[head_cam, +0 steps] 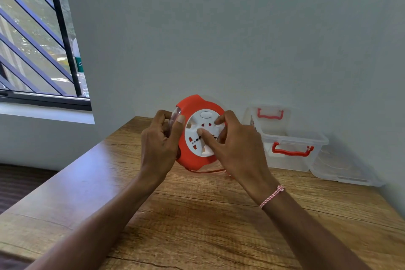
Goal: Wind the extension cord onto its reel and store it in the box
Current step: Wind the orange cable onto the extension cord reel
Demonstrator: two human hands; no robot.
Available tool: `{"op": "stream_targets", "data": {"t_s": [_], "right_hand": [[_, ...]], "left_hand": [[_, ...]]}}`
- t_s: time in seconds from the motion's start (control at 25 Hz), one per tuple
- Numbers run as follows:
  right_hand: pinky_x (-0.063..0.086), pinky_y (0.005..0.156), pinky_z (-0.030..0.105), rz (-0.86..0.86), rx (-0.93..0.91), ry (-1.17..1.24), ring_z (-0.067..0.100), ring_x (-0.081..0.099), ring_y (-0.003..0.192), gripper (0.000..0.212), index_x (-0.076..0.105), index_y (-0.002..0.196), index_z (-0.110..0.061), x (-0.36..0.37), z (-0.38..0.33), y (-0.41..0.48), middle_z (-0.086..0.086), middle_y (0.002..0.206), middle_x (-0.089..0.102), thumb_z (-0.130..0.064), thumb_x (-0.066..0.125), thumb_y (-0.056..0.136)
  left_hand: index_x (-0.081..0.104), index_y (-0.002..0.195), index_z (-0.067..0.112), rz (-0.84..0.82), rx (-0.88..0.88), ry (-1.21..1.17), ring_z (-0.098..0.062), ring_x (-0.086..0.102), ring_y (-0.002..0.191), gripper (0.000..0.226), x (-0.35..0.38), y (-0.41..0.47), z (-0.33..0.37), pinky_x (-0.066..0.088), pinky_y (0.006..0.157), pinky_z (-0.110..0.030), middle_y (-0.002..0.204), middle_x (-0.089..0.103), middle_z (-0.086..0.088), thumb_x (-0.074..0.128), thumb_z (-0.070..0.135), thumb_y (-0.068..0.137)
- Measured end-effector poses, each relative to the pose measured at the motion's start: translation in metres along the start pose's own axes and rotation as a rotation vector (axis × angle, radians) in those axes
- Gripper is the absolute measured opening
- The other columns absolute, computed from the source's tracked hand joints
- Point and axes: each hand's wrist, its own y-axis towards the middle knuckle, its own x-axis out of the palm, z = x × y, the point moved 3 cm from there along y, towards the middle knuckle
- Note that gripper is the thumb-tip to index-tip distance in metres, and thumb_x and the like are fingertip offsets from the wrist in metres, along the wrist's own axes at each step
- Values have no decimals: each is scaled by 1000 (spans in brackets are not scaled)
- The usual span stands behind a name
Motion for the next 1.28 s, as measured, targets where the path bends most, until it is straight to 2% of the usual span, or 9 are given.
{"op": "stream_targets", "data": {"t_s": [0.08,0.2,0.32,0.44,0.76,0.88,0.96,1.12,1.28], "right_hand": [[60,65,22,-16,-310,-166,16,74,84,52,53,134,-27,-1,0,1,1,123,69,-59,60,94],[64,63,34,-136,-525,-359,27,75,90,61,43,149,-34,2,3,0,9,136,63,-49,66,95],[62,62,37,-115,-594,-449,29,77,86,72,50,149,-32,-1,2,0,13,123,72,-46,79,84],[62,64,35,-31,-595,-398,27,78,78,65,64,137,-28,-8,-1,0,9,107,79,-46,85,77],[62,83,34,-95,-344,-185,24,77,86,71,60,139,-33,-6,1,0,4,108,79,-69,70,79],[61,72,29,-40,-306,-171,21,76,77,71,61,133,-29,-2,2,-1,2,104,80,-74,68,78],[60,63,23,-9,-242,-130,20,75,73,70,59,127,-26,-1,0,-2,1,104,78,-75,66,78],[46,47,5,-46,110,81,5,66,66,62,52,117,-27,5,0,-3,-12,102,63,-71,71,77],[45,38,11,-126,399,482,9,68,42,54,52,111,-24,10,4,-2,-5,79,75,-65,72,81]], "left_hand": [[55,96,30,27,-14,7,-14,77,68,34,-4,3,-1,64,53,-36,77,74,3,51,64,96],[58,101,22,22,-41,-2,-12,78,69,43,-7,4,-2,66,56,-37,80,76,4,53,64,96],[59,103,18,-21,-33,-5,-13,79,70,40,-4,3,-3,67,57,-38,84,77,4,57,58,100],[59,101,19,-41,-17,-9,-11,79,70,41,-1,0,-1,63,54,-27,82,76,8,54,60,96],[58,94,19,-43,-5,-12,-13,73,63,40,2,-3,-1,55,49,-23,72,70,8,54,59,96],[60,96,13,-43,-3,-10,-17,75,66,46,2,-4,-3,59,50,-31,76,73,1,53,59,97],[59,96,16,-39,11,-17,-15,75,67,42,3,-5,-1,57,50,-26,77,73,4,54,58,97],[59,100,18,-27,38,-24,-15,77,69,40,6,-9,3,64,54,-31,82,75,4,54,57,98],[57,101,22,6,57,-17,-10,77,68,47,6,-10,6,61,52,-23,78,73,7,53,69,97]]}}
